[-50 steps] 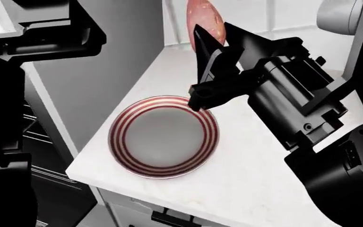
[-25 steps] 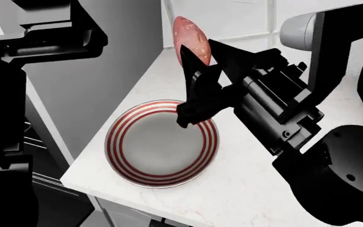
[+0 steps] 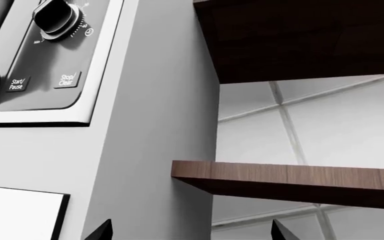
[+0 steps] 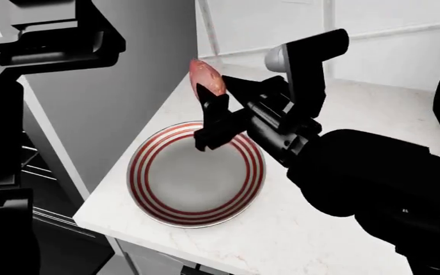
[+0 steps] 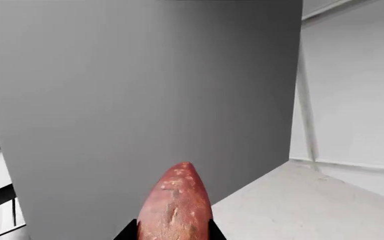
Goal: Pick the sweet potato from the top rack in the oven and place it on the plate on the counter.
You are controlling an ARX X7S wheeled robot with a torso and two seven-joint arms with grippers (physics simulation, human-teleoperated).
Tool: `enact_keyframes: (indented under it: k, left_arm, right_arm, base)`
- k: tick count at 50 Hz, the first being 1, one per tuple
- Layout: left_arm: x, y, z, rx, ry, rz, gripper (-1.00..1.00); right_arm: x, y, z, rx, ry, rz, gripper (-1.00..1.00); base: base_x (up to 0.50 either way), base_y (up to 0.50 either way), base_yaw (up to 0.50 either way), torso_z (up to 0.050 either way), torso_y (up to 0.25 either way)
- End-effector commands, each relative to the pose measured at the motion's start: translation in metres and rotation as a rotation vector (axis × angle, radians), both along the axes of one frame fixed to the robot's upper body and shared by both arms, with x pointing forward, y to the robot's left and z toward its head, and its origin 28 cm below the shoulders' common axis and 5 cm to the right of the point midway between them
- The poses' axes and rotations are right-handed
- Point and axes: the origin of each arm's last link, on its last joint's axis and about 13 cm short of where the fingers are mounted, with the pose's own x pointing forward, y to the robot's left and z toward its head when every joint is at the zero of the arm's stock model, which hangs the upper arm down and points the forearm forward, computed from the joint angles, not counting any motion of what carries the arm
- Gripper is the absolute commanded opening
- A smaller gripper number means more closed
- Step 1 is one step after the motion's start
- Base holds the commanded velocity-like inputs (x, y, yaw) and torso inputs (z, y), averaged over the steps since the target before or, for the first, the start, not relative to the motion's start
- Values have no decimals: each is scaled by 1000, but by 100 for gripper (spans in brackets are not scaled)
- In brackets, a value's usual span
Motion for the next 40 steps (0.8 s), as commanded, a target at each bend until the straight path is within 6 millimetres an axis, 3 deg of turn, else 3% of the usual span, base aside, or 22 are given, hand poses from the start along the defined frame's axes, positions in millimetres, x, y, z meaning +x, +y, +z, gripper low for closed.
enact_keyframes:
  k: [1,40]
  left_arm:
    - [-1,0,0,-3,-2,2,100]
    - [0,1,-1,-6,0,3,100]
  right_arm:
    - [24,5,-16,-35,42,8,-100]
    - [21,11,-54,-89,175,55,-100]
  base:
    - [0,0,0,0,0]
    - [0,0,0,0,0]
